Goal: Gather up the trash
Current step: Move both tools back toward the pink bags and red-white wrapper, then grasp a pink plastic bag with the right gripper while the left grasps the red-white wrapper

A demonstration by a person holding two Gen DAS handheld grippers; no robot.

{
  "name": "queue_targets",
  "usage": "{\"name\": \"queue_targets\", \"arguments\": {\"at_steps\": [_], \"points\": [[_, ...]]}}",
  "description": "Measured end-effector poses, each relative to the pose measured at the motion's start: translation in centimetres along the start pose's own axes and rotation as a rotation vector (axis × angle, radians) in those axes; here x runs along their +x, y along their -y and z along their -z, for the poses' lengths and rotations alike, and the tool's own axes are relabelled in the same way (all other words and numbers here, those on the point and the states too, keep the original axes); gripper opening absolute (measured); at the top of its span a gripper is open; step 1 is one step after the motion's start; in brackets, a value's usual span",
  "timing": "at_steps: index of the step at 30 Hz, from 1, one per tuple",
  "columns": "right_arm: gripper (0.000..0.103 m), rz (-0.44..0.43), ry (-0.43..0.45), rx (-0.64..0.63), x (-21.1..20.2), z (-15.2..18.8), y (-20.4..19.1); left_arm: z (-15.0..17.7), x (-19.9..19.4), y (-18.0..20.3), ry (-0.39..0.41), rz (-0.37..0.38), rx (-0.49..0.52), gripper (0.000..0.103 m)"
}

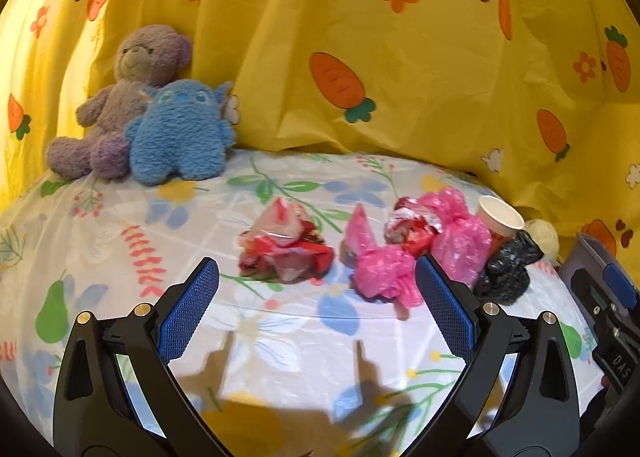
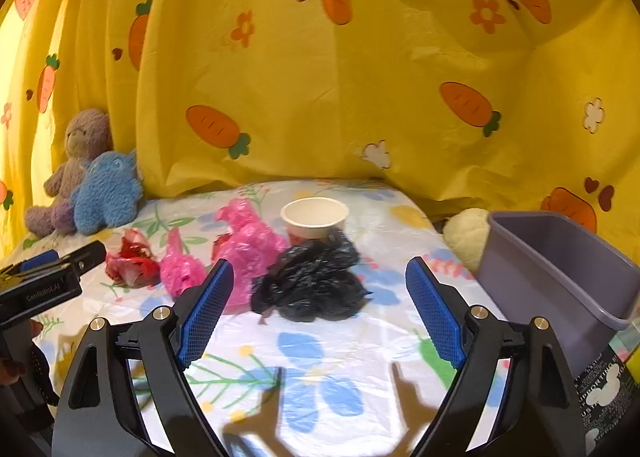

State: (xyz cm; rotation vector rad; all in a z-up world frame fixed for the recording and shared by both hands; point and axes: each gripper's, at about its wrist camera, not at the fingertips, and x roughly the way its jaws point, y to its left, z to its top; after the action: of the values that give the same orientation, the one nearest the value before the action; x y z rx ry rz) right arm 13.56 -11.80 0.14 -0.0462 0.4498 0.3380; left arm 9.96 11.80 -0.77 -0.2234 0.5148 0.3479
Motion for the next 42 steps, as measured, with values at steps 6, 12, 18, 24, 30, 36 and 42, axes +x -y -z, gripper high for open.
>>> {"name": "queue_targets", "arguments": {"at_steps": [6, 12, 18, 24, 30, 36, 42], "points": [[0.081, -0.03, -0.069, -0.07, 3.8, -0.5, -3.4, -0.3, -0.2, -2.8, 0.018, -0.043, -0.062, 0.097], [0.076, -0.036, -0.129, -0.094, 7.5, -1.0, -4.9, -0.2, 0.6, -3.1, 0.015, -0.045, -0.065, 0.097], [0.051, -0.072, -0.254, -0.07, 11.0, -0.4, -5.2, 0.1, 1.4, -2.8, 0.0, -0.03, -0.055, 0.097], [0.011, -0.105, -0.284, -0.069, 11.4, 0.2, -5.1, 0.2, 1.6, -2.0, -0.003, -0.001, -0.032, 0.097], [0.004, -0.132, -0.173, -0.05, 7.8, -0.7, -4.3, 0.4, 1.8, -1.5, -0.016, 0.03, -0.031, 0.097], [0.004, -0.15, -0.065, 0.005, 3.2, -1.5, -2.1, 0.3, 1.8, -0.8, -0.021, 0.048, -0.007, 0.097], [0.004, -0.149, -0.032, 0.027, 1.2, -1.2, -0.9, -1.7, 2.6, -3.0, -0.041, 0.015, -0.041, 0.097]]}}
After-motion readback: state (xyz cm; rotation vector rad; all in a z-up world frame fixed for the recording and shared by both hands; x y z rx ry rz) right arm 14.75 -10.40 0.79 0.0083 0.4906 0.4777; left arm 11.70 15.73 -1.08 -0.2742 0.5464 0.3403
